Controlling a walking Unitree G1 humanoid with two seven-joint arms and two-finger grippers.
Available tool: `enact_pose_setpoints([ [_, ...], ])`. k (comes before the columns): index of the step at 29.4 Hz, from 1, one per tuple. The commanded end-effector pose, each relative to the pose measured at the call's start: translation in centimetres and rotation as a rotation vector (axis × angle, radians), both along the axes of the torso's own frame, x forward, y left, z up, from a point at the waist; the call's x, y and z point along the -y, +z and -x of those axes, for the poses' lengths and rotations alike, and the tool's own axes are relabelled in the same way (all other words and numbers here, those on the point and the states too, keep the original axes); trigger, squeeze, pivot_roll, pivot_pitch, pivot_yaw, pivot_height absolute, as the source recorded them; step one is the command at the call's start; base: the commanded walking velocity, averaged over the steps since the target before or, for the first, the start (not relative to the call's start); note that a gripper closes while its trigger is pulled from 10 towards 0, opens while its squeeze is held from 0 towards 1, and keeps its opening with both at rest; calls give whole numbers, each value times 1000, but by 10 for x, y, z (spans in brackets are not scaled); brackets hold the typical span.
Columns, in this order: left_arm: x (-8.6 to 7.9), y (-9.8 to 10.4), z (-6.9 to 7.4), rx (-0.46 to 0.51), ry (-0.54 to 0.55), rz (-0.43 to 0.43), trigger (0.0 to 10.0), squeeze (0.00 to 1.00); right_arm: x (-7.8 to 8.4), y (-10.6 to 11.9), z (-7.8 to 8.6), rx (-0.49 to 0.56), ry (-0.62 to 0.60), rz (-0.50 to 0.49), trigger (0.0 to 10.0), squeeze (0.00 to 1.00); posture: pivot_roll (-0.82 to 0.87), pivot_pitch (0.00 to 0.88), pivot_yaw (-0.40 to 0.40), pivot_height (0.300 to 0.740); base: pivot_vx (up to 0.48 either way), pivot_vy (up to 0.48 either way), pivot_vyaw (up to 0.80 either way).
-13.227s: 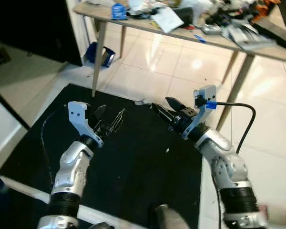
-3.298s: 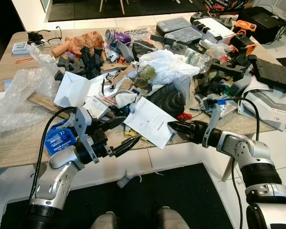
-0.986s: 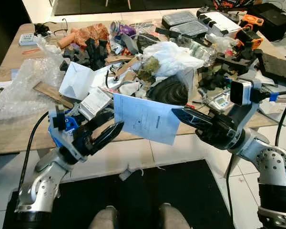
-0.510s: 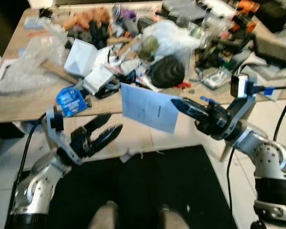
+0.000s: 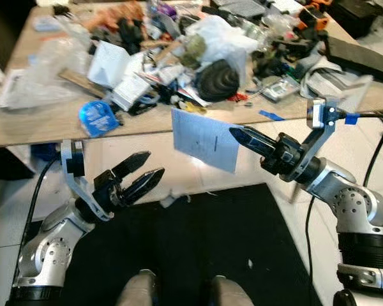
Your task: Picking trash to rubbish bin
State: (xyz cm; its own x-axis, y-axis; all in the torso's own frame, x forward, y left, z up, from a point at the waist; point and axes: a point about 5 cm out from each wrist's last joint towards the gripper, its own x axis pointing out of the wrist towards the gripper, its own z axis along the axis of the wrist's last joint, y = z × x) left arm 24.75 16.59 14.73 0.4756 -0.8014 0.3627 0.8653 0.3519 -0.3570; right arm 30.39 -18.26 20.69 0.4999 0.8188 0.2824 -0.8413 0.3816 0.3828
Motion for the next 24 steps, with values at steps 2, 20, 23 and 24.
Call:
enact_pose_setpoints([
  [2,-3,-1,1,-10,-2,-9,10000,0,2,-3,-2,-1,-35,14,10000,0,-35,158,-1,740,0,0,0],
  [20,-3,-2,0,-12,1,-12,10000,0,1,-9,-8,-5,-69,59,10000,0,-36,151,0,740,-160,0,0],
  [23,-2,-2,-1,-12,0,-12,10000,0,0,-10,-10,-10,-78,56,10000,0,-33,140,1,740,0,0,0],
  [24,-2,-2,-1,-12,0,-12,10000,0,0,-10,-10,-10,-78,56,10000,0,-33,140,1,740,0,0,0],
])
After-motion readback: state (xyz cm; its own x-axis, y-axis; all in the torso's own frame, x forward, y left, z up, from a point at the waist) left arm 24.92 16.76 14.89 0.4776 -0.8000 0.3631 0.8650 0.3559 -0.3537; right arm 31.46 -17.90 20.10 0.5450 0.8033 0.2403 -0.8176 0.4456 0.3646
